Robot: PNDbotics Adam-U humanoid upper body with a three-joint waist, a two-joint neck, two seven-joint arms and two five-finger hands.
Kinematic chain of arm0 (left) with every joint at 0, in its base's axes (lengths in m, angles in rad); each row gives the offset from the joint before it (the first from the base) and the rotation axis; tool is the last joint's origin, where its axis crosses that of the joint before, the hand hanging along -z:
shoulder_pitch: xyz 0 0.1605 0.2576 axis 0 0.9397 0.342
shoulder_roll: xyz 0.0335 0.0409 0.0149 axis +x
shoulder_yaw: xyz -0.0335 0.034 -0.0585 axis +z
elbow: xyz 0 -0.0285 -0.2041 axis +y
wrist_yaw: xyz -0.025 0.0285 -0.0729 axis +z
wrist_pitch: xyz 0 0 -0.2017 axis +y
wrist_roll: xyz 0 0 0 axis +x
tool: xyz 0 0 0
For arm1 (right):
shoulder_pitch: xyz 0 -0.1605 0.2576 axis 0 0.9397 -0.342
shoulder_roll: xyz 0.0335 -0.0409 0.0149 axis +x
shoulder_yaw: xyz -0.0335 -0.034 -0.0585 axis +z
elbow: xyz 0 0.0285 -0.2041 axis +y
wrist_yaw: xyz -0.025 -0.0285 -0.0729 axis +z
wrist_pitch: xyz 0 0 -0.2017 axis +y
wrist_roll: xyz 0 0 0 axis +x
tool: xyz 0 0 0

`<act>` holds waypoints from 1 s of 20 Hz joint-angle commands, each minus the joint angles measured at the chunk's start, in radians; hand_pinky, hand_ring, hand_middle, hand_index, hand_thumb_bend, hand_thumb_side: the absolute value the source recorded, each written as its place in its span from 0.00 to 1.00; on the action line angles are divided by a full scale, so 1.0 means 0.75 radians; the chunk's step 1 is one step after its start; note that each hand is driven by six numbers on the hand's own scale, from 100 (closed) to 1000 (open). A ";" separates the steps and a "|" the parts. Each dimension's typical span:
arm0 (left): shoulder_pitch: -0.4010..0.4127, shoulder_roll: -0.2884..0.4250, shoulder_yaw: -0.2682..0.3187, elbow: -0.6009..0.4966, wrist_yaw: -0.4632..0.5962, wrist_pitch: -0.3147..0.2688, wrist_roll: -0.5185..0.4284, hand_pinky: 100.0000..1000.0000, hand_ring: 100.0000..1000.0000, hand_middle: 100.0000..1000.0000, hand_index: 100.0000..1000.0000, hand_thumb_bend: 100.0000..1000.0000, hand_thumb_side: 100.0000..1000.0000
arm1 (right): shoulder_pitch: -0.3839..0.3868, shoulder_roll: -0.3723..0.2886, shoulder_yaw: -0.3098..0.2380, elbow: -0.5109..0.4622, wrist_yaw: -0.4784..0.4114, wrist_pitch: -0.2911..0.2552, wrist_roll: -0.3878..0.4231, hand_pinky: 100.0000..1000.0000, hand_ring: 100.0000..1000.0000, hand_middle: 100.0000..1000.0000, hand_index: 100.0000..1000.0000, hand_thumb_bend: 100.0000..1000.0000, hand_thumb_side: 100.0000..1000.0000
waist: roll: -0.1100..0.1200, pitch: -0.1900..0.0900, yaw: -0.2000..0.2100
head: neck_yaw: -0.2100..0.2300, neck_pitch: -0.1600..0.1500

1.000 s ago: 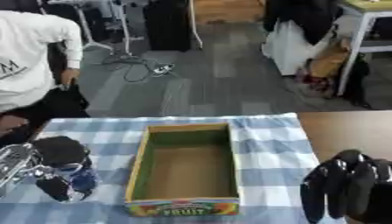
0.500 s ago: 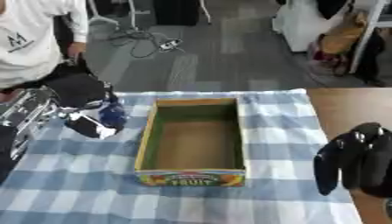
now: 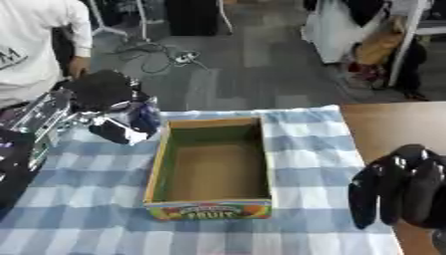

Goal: Pick up objects on the table and place them in the box.

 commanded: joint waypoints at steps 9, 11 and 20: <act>-0.097 -0.069 -0.005 0.086 -0.128 -0.090 0.051 0.49 0.55 0.54 0.60 0.09 0.76 | -0.071 0.016 0.014 -0.015 -0.023 -0.266 0.288 0.34 0.50 0.46 0.62 0.00 1.00 | 0.007 -0.012 -0.038 | 0.068 -0.121; -0.096 -0.071 -0.015 0.089 -0.153 -0.124 0.025 0.93 0.95 0.88 0.87 0.76 1.00 | -0.073 0.013 0.013 -0.015 -0.027 -0.264 0.288 0.35 0.50 0.46 0.62 0.00 1.00 | 0.008 -0.012 -0.039 | 0.069 -0.121; -0.072 -0.065 0.003 0.067 -0.190 -0.196 0.049 1.00 1.00 1.00 0.96 1.00 1.00 | -0.069 0.008 0.013 -0.015 -0.021 -0.274 0.288 0.35 0.50 0.46 0.62 0.00 1.00 | 0.006 -0.013 -0.034 | 0.065 -0.130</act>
